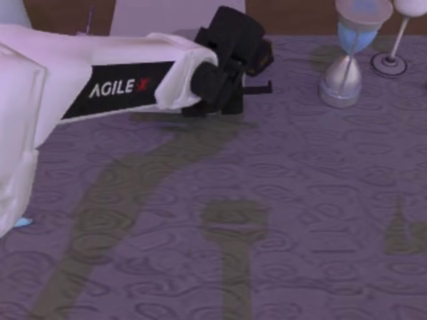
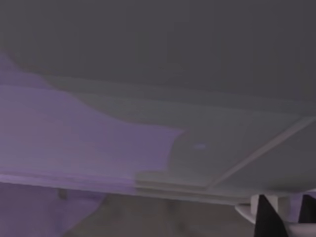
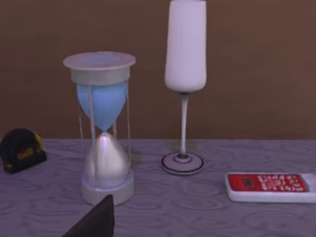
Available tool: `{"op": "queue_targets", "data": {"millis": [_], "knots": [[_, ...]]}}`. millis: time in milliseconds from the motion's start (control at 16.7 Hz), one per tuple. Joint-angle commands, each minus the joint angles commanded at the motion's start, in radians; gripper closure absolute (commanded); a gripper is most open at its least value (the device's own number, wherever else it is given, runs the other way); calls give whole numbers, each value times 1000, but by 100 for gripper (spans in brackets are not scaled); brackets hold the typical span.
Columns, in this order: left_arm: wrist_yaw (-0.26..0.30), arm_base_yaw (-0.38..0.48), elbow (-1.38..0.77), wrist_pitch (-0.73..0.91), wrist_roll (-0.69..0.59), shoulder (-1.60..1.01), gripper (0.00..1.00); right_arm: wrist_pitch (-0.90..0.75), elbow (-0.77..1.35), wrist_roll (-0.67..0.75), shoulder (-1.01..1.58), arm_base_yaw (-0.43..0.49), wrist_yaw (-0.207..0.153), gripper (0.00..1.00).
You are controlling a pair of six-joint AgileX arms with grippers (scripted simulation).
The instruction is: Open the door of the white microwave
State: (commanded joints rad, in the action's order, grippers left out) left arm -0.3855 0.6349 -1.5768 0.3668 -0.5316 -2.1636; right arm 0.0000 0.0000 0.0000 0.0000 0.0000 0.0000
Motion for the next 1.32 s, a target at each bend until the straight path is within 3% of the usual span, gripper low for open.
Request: {"op": "queue_targets", "data": {"millis": [960,1320], "knots": [[0,0,0,0,0,0,100,0,0,0,0,0,0,0],[25,-1,43,-34,31,30,100,0,0,0,0,0,0,0]]}}
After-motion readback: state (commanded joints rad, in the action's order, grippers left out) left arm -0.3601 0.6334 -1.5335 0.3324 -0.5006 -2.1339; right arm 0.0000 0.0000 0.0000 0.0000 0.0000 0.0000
